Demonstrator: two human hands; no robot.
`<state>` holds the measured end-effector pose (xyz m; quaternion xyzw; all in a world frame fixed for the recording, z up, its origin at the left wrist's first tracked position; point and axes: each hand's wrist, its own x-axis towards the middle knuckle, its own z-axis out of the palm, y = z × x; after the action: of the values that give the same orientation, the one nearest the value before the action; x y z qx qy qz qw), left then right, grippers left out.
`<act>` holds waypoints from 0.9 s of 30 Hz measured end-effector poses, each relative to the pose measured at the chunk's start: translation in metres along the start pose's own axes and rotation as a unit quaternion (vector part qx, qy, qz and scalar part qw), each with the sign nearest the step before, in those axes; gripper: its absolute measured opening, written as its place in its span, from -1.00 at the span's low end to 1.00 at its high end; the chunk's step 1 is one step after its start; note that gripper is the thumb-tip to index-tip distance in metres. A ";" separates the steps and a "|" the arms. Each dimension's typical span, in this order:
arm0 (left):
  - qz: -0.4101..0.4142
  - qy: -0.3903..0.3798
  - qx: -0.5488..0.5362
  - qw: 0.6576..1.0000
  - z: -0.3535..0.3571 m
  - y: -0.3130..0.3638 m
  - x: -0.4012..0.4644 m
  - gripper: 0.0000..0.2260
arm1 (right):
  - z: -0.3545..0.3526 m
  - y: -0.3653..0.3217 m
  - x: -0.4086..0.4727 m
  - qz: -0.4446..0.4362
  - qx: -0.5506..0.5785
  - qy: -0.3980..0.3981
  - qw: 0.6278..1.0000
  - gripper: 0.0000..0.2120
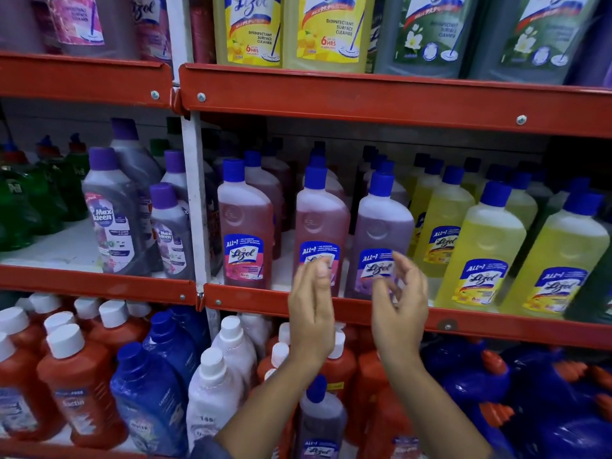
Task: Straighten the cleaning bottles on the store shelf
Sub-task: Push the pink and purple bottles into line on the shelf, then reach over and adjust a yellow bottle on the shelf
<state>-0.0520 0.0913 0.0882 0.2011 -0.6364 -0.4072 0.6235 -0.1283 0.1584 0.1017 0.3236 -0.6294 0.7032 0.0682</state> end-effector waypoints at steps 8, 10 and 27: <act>-0.160 -0.083 -0.011 0.984 0.044 0.016 -0.004 -0.60 | -0.015 0.026 0.027 0.102 0.022 -0.106 0.989 -0.48; -0.173 -0.065 -0.024 0.983 0.051 0.021 -0.005 -0.68 | -0.019 0.027 0.032 0.110 0.024 -0.120 0.986 -0.49; -0.167 -0.045 -0.039 0.984 0.084 0.022 -0.021 -0.44 | -0.043 0.041 0.047 0.103 -0.037 -0.181 0.977 -0.14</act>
<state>-0.1241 0.1429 0.1014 0.2613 -0.6054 -0.5385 0.5246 -0.2017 0.1753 0.0927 0.3760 -0.6870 0.6125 -0.1075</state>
